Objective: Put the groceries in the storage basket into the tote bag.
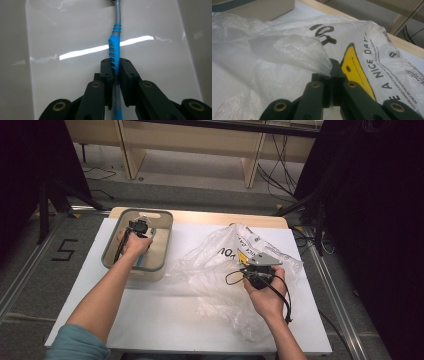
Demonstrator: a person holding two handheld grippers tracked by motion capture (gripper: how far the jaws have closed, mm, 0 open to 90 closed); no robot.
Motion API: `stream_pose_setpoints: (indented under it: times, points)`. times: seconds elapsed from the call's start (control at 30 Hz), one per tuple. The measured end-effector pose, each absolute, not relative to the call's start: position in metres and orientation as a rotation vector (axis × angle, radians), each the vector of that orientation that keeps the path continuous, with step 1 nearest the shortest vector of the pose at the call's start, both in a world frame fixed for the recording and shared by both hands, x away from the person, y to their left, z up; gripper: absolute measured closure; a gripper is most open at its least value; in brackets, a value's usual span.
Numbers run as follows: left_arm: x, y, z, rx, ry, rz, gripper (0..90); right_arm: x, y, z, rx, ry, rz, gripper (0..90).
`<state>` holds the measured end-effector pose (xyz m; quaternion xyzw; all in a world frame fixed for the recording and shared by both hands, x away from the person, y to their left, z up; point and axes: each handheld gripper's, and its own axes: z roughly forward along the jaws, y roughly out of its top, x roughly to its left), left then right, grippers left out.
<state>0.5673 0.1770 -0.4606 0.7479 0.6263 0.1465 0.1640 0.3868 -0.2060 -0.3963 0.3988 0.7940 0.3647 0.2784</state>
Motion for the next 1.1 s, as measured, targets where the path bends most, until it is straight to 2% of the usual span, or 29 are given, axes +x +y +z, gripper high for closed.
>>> stream_pose_setpoints:
  times: [1.1]
  points:
    - [0.5673,0.1762,-0.4599,2.088,1.827,0.427,82.3,0.3869,-0.2066,-0.397,1.076,2.128,0.974,90.0]
